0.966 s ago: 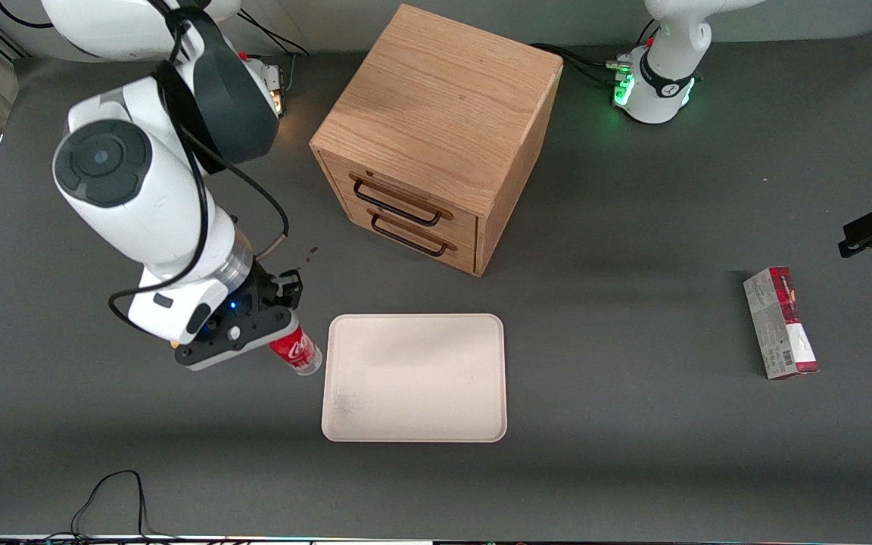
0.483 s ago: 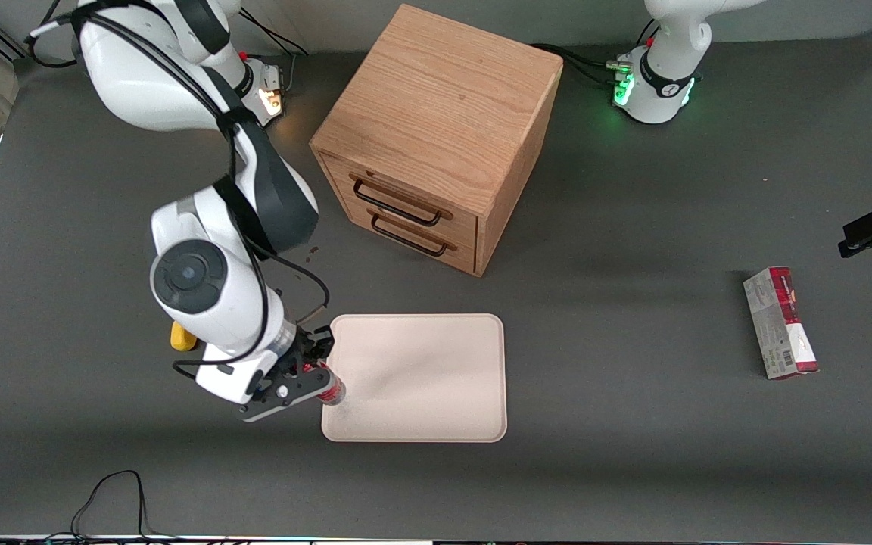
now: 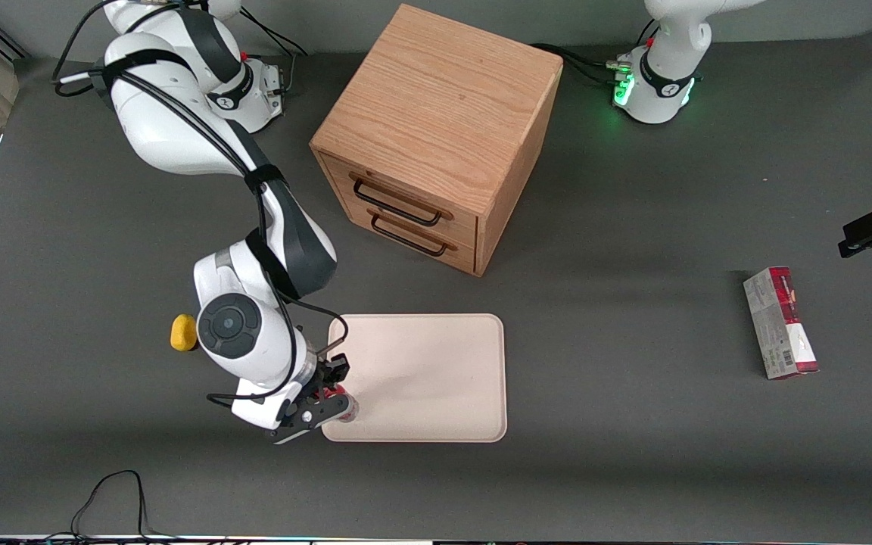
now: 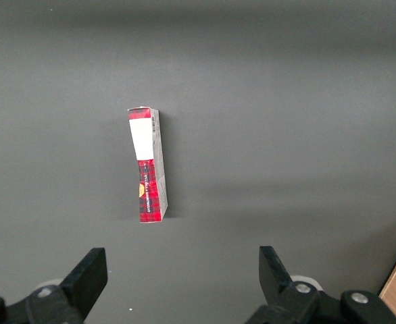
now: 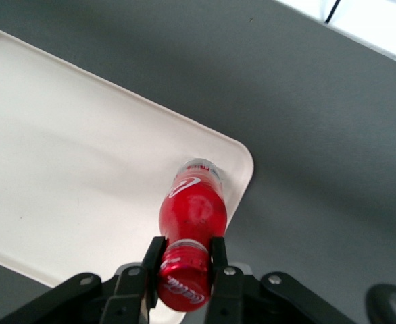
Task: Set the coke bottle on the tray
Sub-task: 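Lower the bottle onto the tray and open the right gripper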
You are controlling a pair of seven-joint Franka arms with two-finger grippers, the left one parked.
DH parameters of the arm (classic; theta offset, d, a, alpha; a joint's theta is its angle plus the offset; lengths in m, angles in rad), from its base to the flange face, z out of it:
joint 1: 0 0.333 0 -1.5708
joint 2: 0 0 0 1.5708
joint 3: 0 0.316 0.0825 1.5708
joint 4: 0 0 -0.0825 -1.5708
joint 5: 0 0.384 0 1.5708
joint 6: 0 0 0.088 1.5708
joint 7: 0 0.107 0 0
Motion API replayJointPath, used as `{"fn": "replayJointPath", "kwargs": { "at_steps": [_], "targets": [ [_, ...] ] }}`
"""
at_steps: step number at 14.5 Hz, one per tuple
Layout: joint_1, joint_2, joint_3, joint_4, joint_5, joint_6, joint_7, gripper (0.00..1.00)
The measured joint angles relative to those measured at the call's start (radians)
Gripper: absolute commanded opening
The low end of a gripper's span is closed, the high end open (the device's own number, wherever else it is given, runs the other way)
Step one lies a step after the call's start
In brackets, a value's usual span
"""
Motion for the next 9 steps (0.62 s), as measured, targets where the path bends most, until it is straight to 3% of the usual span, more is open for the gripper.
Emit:
{"fn": "replayJointPath", "kwargs": {
  "at_steps": [3, 4, 5, 6, 9],
  "targets": [
    [-0.002, 0.020, 0.000, 0.000, 0.009, 0.008, 0.000, 0.19],
    [-0.003, 0.020, 0.000, 0.001, 0.010, 0.008, 0.000, 0.32],
    [-0.003, 0.020, 0.000, 0.000, 0.011, 0.008, 0.000, 0.81],
    [-0.004, 0.020, 0.000, 0.000, 0.011, 0.008, 0.000, 1.00],
    [-0.007, 0.015, 0.000, 0.003, 0.013, 0.007, 0.000, 1.00]
  ]
}}
